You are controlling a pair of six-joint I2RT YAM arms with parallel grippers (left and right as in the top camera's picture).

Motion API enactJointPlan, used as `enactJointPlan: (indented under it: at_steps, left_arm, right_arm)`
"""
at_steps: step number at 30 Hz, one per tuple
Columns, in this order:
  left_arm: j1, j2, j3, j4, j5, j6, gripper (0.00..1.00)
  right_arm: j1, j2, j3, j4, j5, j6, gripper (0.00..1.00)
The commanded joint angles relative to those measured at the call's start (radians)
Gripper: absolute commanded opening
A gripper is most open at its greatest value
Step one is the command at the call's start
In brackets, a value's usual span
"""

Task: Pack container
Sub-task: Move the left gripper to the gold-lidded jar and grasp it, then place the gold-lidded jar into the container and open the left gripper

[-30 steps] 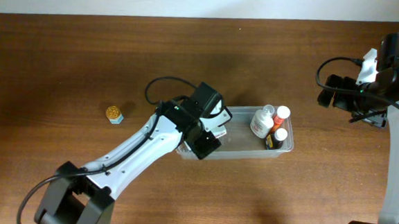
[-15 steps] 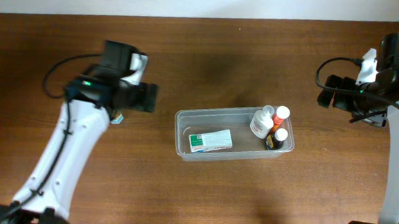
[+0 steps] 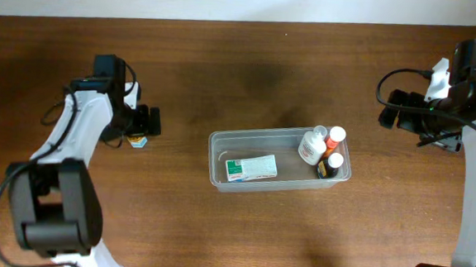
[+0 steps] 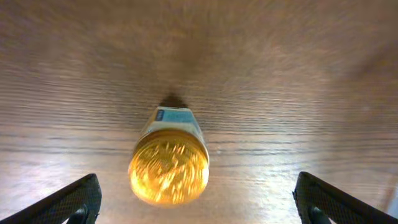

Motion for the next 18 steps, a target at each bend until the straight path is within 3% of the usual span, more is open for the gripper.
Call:
enactJointPlan:
  at_steps: [1, 8, 12, 15, 18]
  left_arm:
    - [0.001, 0.062, 0.0, 0.0, 0.029, -0.015, 0.99]
    - [0.001, 0.117, 0.0, 0.029, 0.025, -0.015, 0.98]
    - [0.001, 0.117, 0.0, 0.034, -0.01, -0.015, 0.62]
    - [0.001, 0.117, 0.0, 0.035, -0.037, -0.015, 0.54]
    - [0.001, 0.117, 0.0, 0.041, -0.046, -0.015, 0.53]
  right_arm:
    - [-0.002, -0.01, -0.007, -0.003, -0.013, -0.004, 1.0]
    - [-0.002, -0.01, -0.007, -0.008, -0.013, -0.004, 1.0]
    - [-0.002, -0.01, -0.007, -0.008, -0.013, -0.005, 1.0]
    - [-0.002, -0.01, -0.007, -0.008, -0.013, -0.005, 1.0]
    - [-0.002, -0.01, -0.007, -0.008, -0.013, -0.005, 1.0]
